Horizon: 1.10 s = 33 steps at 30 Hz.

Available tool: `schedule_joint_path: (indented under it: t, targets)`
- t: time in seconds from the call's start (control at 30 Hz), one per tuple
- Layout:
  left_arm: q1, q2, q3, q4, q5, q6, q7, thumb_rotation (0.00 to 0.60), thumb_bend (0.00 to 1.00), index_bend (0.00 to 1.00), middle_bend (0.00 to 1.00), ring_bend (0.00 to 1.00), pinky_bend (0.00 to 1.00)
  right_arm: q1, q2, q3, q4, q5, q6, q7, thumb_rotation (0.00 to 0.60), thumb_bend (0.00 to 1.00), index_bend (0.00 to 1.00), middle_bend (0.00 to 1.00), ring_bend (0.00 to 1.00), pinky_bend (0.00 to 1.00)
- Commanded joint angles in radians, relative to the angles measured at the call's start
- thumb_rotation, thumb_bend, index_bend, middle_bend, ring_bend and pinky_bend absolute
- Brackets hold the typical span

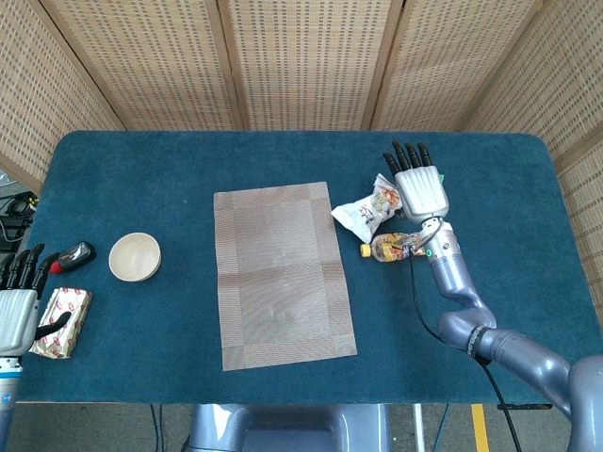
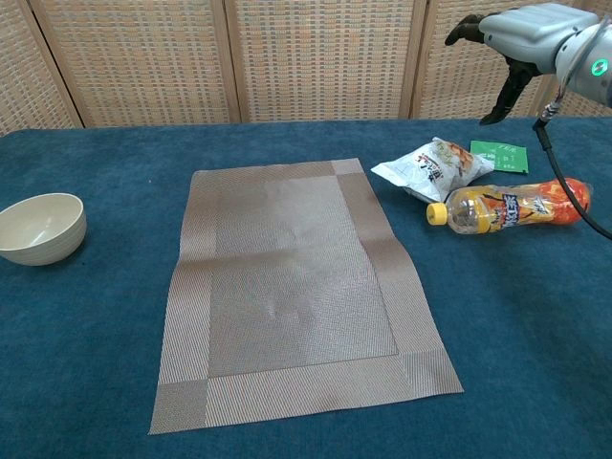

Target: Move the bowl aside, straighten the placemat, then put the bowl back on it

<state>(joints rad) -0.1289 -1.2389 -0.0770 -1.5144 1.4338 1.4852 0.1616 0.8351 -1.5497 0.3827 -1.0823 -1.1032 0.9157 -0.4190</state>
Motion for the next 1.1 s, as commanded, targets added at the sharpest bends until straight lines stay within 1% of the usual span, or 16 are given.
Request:
schedule_joint_path:
  t: [0.03, 0.13, 0.2, 0.33, 0.5, 0.53, 0.6, 0.63, 0.73, 0.93, 1.1]
  targets:
    - [0.0, 0.001, 0.002, -0.005, 0.005, 0.003, 0.004, 0.6, 0.16, 0.1, 0.0, 0.0, 0.0, -0.027, 0.022, -0.017, -0.052, -0.01, 0.033, 0.021, 0.6, 0.12, 0.11, 0.0, 0.0, 0.0]
    - [0.002, 0.004, 0.0, -0.01, 0.006, 0.007, 0.003, 0.6, 0.16, 0.1, 0.0, 0.0, 0.0, -0.056, 0.058, -0.046, -0.12, -0.043, 0.067, 0.027, 0.6, 0.11, 0.11, 0.0, 0.0, 0.0]
    - [0.005, 0.006, -0.001, -0.012, 0.007, 0.013, 0.003, 0.6, 0.16, 0.1, 0.0, 0.0, 0.0, -0.086, 0.091, -0.078, -0.181, -0.087, 0.103, 0.034, 0.6, 0.08, 0.11, 0.0, 0.0, 0.0]
    - [0.01, 0.01, -0.002, -0.015, 0.012, 0.027, 0.003, 0.6, 0.16, 0.1, 0.0, 0.0, 0.0, -0.154, 0.151, -0.163, -0.304, -0.209, 0.19, 0.064, 0.6, 0.04, 0.11, 0.0, 0.0, 0.0]
    - [0.011, 0.009, -0.005, -0.012, 0.008, 0.025, -0.001, 0.6, 0.16, 0.09, 0.0, 0.0, 0.0, -0.208, 0.17, -0.254, -0.38, -0.343, 0.271, 0.105, 0.6, 0.02, 0.11, 0.0, 0.0, 0.0]
    - [0.009, 0.006, -0.005, -0.009, 0.007, 0.021, -0.003, 0.6, 0.16, 0.09, 0.0, 0.0, 0.0, -0.221, 0.169, -0.281, -0.395, -0.38, 0.288, 0.126, 0.6, 0.02, 0.11, 0.0, 0.0, 0.0]
    - [0.007, 0.002, -0.004, -0.004, 0.007, 0.016, -0.004, 0.6, 0.16, 0.09, 0.0, 0.0, 0.0, -0.236, 0.166, -0.319, -0.412, -0.43, 0.305, 0.148, 0.6, 0.02, 0.11, 0.0, 0.0, 0.0]
    - [0.006, -0.001, -0.002, 0.0, 0.007, 0.012, -0.002, 0.6, 0.16, 0.09, 0.0, 0.0, 0.0, -0.247, 0.16, -0.35, -0.421, -0.475, 0.321, 0.16, 0.6, 0.02, 0.11, 0.0, 0.0, 0.0]
    - [0.003, -0.008, 0.001, 0.007, 0.008, 0.004, 0.0, 0.6, 0.16, 0.09, 0.0, 0.0, 0.0, -0.265, 0.143, -0.395, -0.424, -0.545, 0.35, 0.17, 0.6, 0.02, 0.11, 0.0, 0.0, 0.0]
    - [-0.001, -0.015, 0.001, 0.018, 0.005, -0.007, -0.002, 0.6, 0.16, 0.09, 0.0, 0.0, 0.0, -0.3, 0.101, -0.466, -0.44, -0.63, 0.378, 0.188, 0.6, 0.01, 0.11, 0.0, 0.0, 0.0]
    - [-0.006, -0.028, -0.001, 0.038, -0.001, -0.019, -0.01, 0.6, 0.16, 0.1, 0.0, 0.0, 0.0, -0.317, 0.039, -0.494, -0.415, -0.659, 0.371, 0.198, 0.6, 0.01, 0.11, 0.0, 0.0, 0.0]
